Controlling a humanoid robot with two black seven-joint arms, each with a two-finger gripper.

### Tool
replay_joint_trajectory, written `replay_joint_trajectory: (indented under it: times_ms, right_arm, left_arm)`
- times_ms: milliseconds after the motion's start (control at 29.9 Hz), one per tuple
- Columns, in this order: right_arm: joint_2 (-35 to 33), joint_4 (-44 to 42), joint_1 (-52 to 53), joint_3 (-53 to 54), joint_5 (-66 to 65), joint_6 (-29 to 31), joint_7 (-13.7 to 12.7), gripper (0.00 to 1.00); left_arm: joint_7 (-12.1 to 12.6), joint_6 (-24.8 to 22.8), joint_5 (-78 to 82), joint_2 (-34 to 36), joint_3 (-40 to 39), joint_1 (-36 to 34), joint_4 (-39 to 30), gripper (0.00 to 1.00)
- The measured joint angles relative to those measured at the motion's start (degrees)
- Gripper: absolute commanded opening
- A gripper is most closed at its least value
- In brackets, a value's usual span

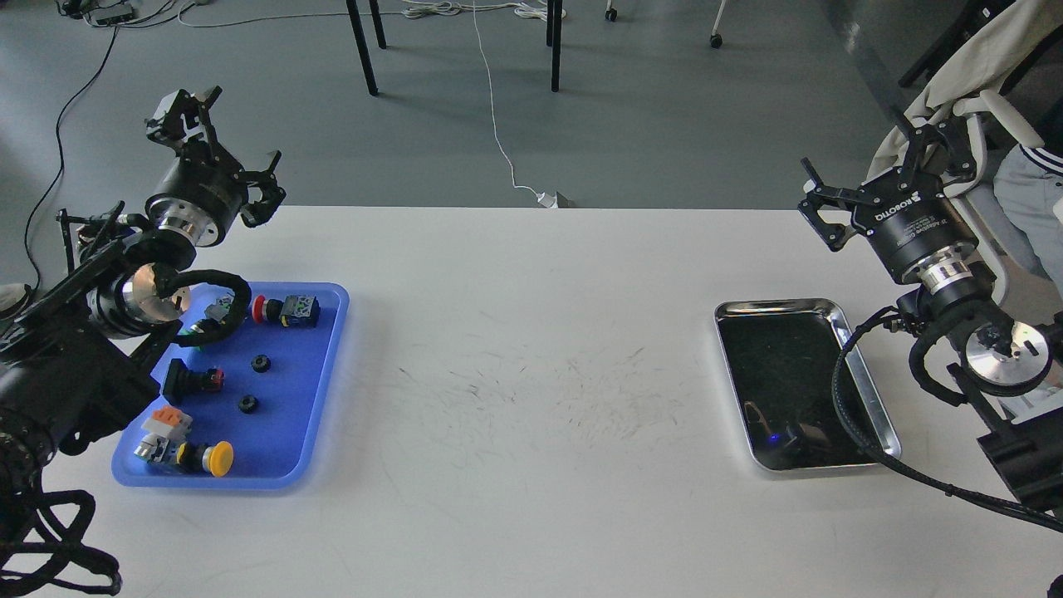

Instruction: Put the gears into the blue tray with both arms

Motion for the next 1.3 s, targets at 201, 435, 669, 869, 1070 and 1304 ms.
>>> replay_joint_trajectory:
  times_ms: [201, 435, 669, 869, 1070, 1304]
  right_arm:
    - [0.0, 0.0, 0.0, 0.0, 0.0, 0.1, -0.1, 0.99]
    - [0.0, 0.0, 0.1, 0.0, 0.0, 0.1, -0.1, 0.99]
    - [0.0, 0.1, 0.0, 0.0, -0.1, 0.1, -0.1, 0.99]
    - [0.0, 0.1, 0.0, 0.0, -0.1, 0.1, -0.1, 0.99]
    - [0.0, 0.0, 0.0, 0.0, -0.1, 0.1, -0.1, 0.99]
    - [0.0, 0.0, 0.0, 0.0, 0.0, 0.1, -0.1, 0.99]
  left_arm:
    - [0.0, 0.0, 0.0, 0.0, 0.0, 0.0, 0.0, 0.99]
    - [0.0, 0.0, 0.0, -0.1, 0.0, 0.0, 0.0, 0.99]
    - [0.0, 0.0, 0.0, -0.1, 0.0, 0.0, 0.0, 0.99]
    - [0.0, 0.0, 0.0, -0.1, 0.1, 0.0, 0.0, 0.99]
    - [0.0, 0.0, 0.0, -0.1, 0.0, 0.0, 0.0, 0.99]
    - [0.0, 0.0, 0.0, -0.1, 0.0, 0.0, 0.0, 0.99]
